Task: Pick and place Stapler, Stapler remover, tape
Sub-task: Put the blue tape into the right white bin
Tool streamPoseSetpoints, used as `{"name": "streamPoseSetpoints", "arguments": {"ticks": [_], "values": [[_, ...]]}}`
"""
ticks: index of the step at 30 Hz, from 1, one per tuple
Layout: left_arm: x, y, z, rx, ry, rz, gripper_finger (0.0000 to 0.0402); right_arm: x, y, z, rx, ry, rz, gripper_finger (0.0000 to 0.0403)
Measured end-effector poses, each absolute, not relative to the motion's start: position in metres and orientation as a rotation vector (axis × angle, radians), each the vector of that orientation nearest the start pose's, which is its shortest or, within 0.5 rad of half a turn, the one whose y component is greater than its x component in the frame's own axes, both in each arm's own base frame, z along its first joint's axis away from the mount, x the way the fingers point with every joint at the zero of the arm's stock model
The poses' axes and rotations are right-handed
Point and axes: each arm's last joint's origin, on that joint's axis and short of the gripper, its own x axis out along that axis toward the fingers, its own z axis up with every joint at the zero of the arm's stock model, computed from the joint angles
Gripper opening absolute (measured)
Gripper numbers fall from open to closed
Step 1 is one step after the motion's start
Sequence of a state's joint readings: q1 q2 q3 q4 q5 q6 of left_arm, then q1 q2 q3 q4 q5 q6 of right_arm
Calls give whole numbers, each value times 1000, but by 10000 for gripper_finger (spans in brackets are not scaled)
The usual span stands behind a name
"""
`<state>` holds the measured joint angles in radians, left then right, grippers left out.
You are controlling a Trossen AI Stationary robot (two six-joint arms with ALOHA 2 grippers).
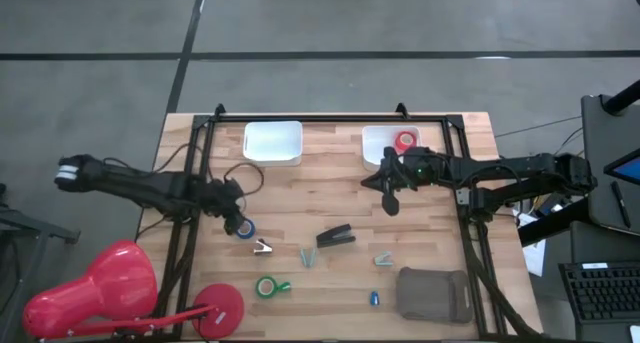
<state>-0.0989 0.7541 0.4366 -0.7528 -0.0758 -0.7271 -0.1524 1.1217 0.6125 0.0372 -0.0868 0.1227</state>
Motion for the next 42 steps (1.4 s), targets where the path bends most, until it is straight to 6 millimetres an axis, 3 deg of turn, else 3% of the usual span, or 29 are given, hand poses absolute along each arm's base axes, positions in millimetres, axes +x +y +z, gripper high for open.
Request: {"name": "streamPoseSetpoints", "arguments": {"ticks": [19,23,29,31,34,42], "values": [[152,-17,147,-555,1218,441,187,231,-33,225,175,438,-92,13],[154,-17,143,-554,1240,461,154,231,-33,225,175,438,-92,13],[159,-18,144,-567,1194,436,63,231,-33,225,180,438,-93,13],[164,-18,146,-573,1143,419,39,231,-33,225,181,438,-93,13],[170,-18,151,-573,1041,412,39,232,-33,225,190,427,-95,13],[204,-14,180,-552,495,493,63,233,-31,228,226,337,-14,13]]}}
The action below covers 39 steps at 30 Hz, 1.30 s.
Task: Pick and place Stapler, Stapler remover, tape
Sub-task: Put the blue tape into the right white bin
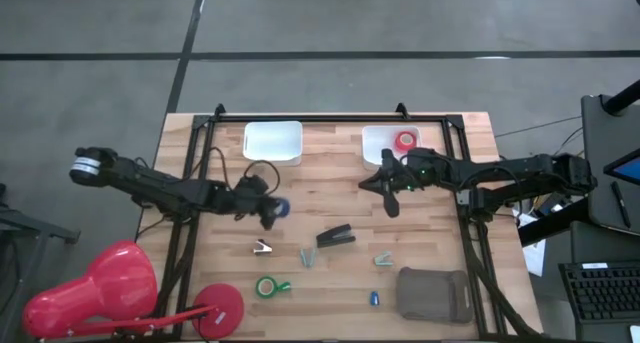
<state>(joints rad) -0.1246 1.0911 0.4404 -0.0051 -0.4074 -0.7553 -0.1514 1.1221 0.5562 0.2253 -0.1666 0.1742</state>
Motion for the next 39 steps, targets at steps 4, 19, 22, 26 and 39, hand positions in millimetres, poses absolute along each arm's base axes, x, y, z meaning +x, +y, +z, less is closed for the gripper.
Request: {"name": "streamPoseSetpoints", "arguments": {"ticks": [4,19,22,26,39], "values": [[216,-10,194,-465,284,630,61,233,-30,228,292,290,-25,13],[311,-14,236,-44,207,990,56,236,-29,238,236,181,-145,128],[327,-15,242,39,220,1047,57,237,-28,242,161,144,-201,170],[346,-17,249,142,252,1068,57,238,-29,247,118,91,-245,208],[384,-27,263,499,401,870,57,253,-26,230,95,157,-126,219]]}}
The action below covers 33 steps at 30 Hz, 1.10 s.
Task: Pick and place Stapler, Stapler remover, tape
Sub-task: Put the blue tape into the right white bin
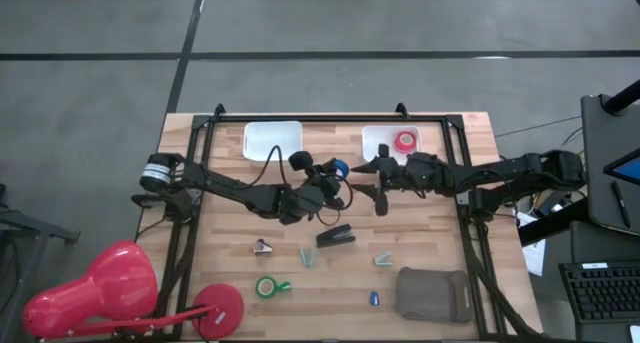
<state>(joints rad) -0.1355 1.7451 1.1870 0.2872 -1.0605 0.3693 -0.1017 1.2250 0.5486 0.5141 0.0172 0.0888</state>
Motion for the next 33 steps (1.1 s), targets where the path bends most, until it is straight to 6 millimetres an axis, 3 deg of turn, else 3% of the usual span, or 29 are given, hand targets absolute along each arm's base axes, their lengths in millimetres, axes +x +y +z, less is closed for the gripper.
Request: {"name": "streamPoseSetpoints", "arguments": {"ticks": [9,18,33], "values": [[383,-28,263,516,413,897,58,265,-29,228,128,143,-151,219],[381,-41,264,576,432,922,58,264,-29,233,131,121,-166,219],[383,-45,269,516,354,841,58,264,-29,233,160,115,-160,219]]}}
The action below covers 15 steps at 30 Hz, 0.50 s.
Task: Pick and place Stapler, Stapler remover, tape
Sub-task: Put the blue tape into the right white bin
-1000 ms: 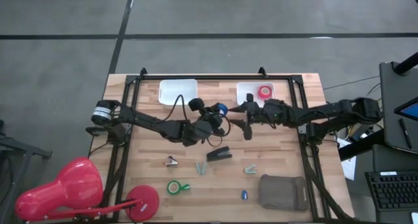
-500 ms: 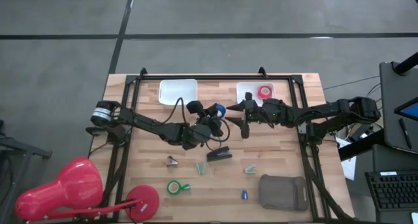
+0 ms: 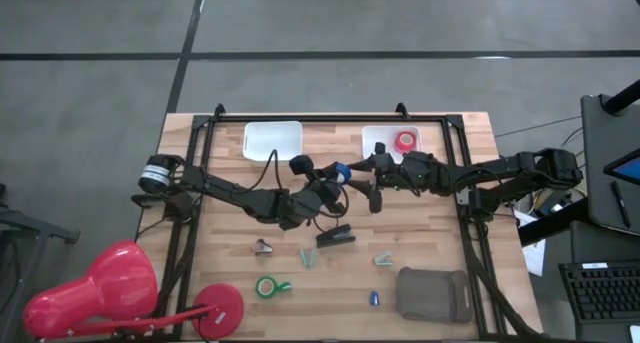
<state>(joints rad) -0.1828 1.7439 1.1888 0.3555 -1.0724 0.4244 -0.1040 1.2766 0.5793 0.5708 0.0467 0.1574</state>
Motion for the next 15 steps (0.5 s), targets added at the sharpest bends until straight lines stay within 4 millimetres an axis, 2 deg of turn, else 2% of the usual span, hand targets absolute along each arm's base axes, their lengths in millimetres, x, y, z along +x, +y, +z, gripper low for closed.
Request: {"name": "streamPoseSetpoints", "arguments": {"ticks": [7,15], "values": [[384,-45,269,511,350,839,58,264,-29,232,192,114,-163,212],[384,-46,270,506,345,827,58,265,-28,233,178,125,-112,128]]}}
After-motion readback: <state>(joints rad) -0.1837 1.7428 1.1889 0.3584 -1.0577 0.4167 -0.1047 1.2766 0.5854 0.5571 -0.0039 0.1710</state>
